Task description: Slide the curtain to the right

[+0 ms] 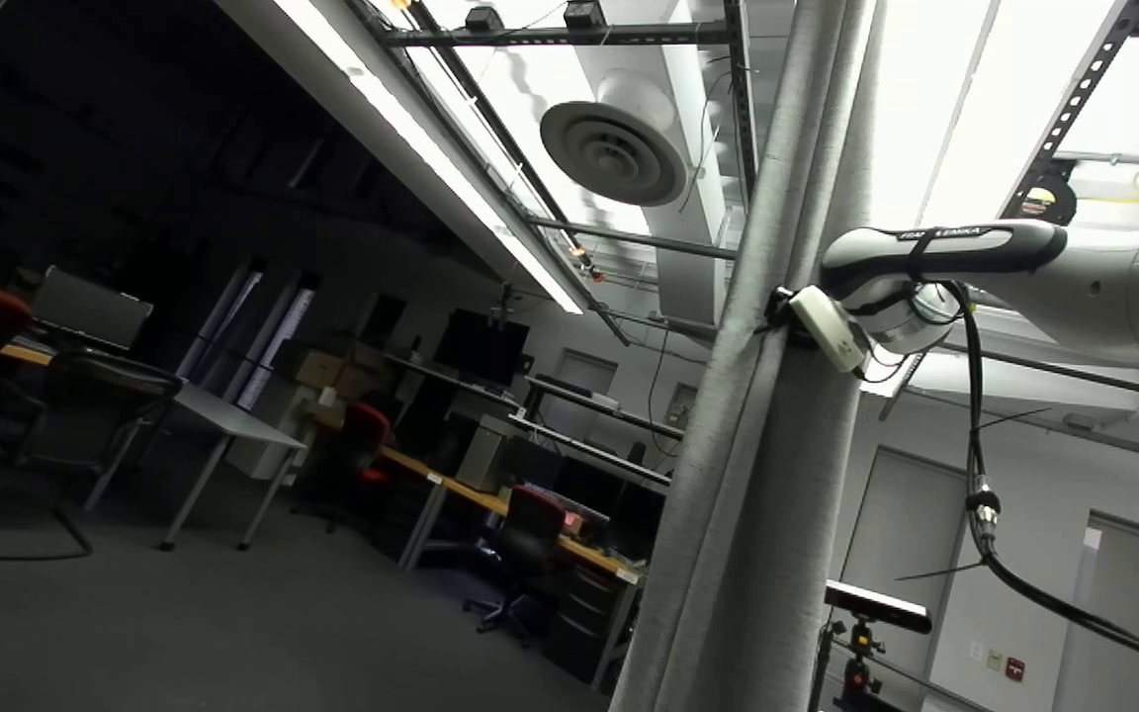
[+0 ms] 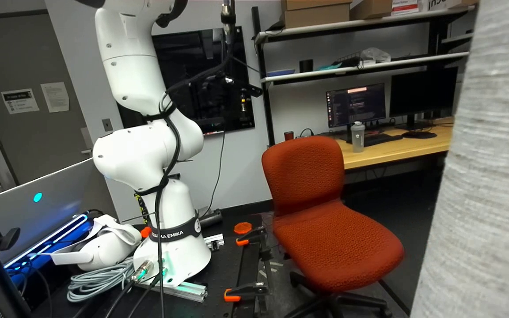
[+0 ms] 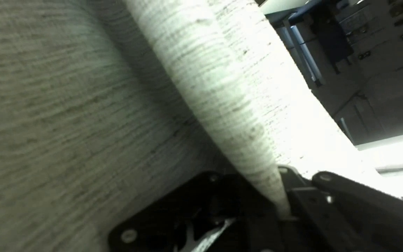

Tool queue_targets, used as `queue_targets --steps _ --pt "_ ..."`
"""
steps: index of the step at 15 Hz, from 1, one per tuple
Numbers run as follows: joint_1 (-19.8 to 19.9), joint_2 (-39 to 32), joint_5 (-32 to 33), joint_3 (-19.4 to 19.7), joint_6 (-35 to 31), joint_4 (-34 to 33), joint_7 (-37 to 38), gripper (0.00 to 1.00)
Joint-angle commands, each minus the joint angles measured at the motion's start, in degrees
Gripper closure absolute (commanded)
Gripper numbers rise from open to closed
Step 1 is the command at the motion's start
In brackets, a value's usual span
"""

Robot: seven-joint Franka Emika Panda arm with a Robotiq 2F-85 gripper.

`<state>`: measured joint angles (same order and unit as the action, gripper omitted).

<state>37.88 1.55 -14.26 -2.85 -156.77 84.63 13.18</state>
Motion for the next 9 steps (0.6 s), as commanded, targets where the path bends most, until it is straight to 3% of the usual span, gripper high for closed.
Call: queue_targets --steps 1,4,5,9 --pt "-3.18 1.50 1.76 -3.47 -0.21 6.22 -2.39 0.99" --pt "-5.83 2.65 2.43 -6.64 0.09 8.08 -3.44 0.99" --pt "-13.97 2.94 3.62 -0.11 0.47 8.45 -2.94 0.99" --pt "-20.83 5.28 8.53 3.56 0.04 11.78 -0.69 0.99"
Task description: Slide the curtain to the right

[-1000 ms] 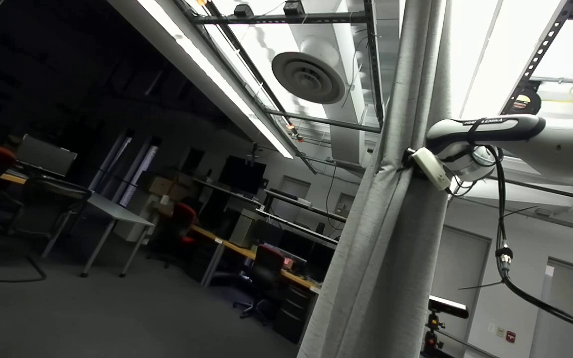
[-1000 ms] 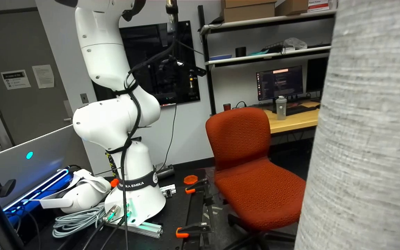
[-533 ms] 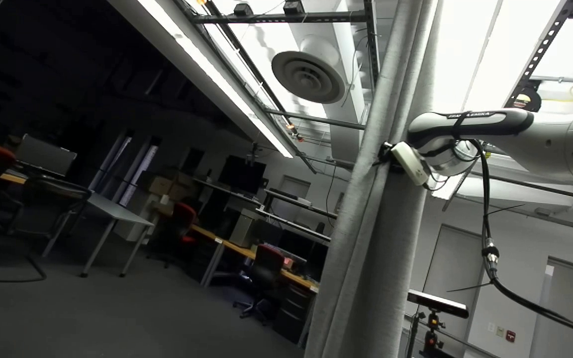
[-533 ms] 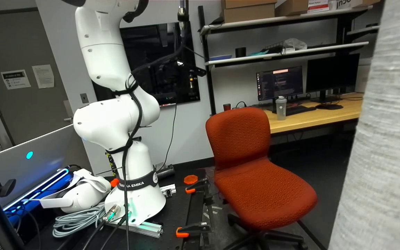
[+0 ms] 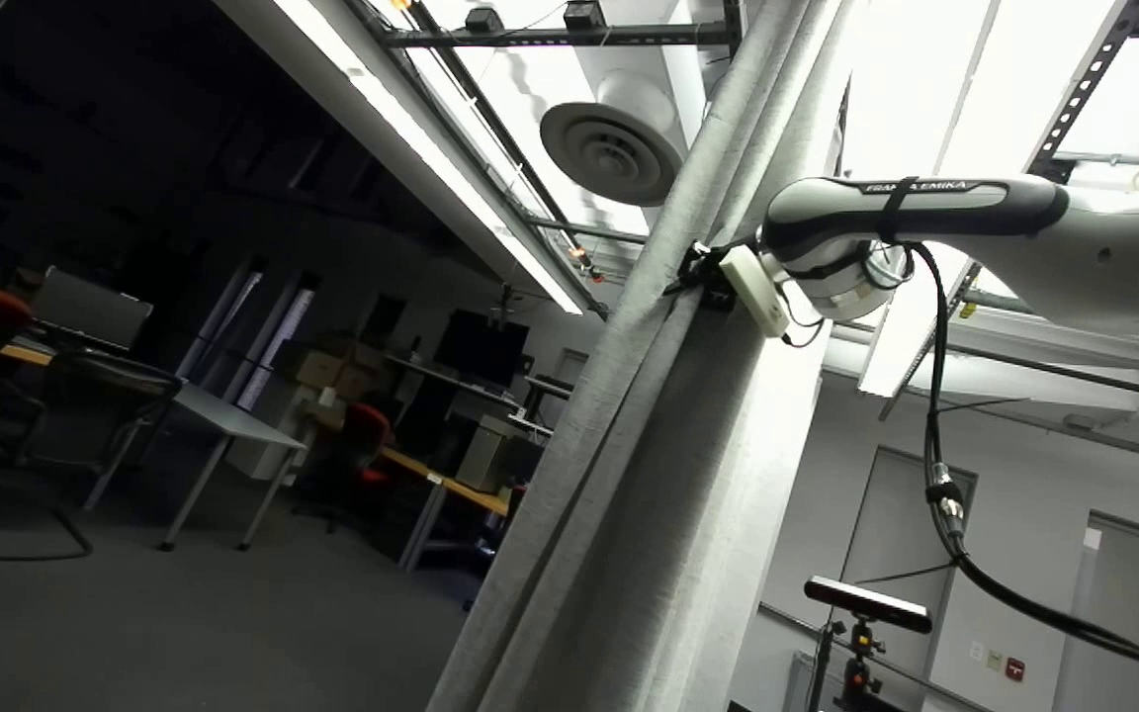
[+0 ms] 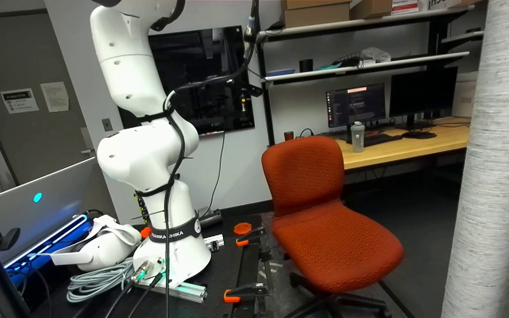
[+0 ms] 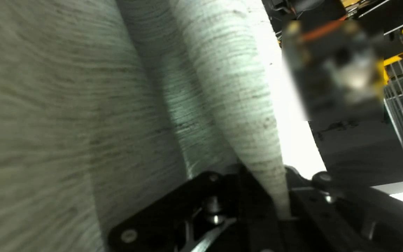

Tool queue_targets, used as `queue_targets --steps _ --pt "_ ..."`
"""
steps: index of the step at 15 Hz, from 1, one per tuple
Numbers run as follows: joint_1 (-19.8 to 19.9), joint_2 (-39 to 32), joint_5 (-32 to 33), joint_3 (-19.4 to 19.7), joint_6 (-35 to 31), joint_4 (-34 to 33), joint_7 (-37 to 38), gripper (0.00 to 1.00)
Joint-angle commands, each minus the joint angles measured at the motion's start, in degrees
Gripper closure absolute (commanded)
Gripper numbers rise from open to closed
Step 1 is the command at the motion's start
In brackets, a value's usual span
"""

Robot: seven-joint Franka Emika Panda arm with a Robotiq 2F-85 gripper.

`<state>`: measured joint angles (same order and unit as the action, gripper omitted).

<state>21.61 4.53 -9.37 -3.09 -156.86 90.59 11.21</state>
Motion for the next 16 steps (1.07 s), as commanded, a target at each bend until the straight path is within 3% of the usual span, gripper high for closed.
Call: queue_targets --steps 1,6,7,16 --pt "-5.71 2.74 4.66 4.44 0.13 6.41 1.56 0.99" --pt "-4.38 5.45 6.79 1.31 1.01 9.75 2.71 0.99" --pt "-7.80 3.51 5.63 4.76 0.00 4.01 1.21 0.99" --pt "-9.09 3.81 5.40 5.99 -0.22 3.88 1.05 0.96"
